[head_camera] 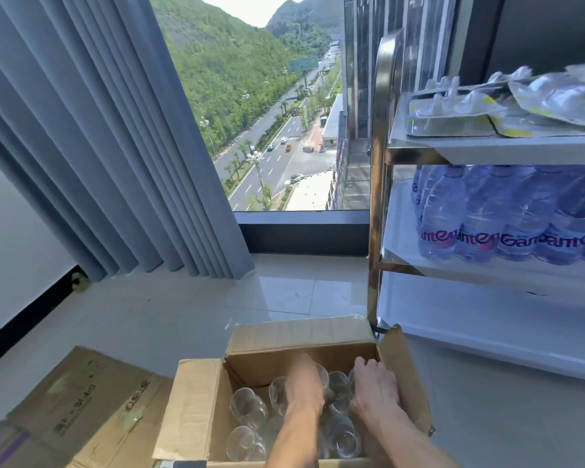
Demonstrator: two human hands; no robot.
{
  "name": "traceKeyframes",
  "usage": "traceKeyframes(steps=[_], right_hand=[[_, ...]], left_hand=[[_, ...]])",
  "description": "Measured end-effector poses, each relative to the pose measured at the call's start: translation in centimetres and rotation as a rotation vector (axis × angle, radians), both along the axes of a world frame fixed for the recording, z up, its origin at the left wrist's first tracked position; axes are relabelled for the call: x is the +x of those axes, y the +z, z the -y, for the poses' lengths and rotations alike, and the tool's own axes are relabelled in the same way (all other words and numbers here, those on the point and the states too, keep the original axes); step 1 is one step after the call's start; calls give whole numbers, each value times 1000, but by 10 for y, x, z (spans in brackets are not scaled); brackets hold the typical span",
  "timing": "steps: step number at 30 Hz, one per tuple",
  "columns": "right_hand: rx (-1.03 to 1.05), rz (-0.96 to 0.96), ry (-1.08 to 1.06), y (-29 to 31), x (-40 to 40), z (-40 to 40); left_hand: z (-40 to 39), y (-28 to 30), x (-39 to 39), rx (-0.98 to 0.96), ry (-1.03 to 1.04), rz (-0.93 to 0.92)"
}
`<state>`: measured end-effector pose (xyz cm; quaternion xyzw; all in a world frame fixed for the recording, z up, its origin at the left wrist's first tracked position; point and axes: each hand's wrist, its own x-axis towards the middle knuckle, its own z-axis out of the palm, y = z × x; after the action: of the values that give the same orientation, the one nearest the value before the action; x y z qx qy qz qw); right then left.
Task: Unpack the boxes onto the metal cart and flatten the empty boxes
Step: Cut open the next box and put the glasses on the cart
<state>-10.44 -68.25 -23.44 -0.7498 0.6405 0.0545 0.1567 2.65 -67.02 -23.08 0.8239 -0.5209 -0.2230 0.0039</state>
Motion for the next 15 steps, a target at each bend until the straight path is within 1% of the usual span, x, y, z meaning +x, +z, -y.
traceKeyframes(steps=[4, 9, 12, 15], right_hand=[[-77, 76, -56, 31, -16, -12], [-261, 207, -191, 73, -31, -23], [-368, 217, -244, 85, -37, -24], [-373, 173, -274, 86, -59, -28]], left_hand=[[-9, 37, -11, -96, 21, -35], [-19, 87, -29, -338, 50, -150], [-21, 105, -45, -424, 54, -190], [-24, 109, -68, -452, 17, -214]])
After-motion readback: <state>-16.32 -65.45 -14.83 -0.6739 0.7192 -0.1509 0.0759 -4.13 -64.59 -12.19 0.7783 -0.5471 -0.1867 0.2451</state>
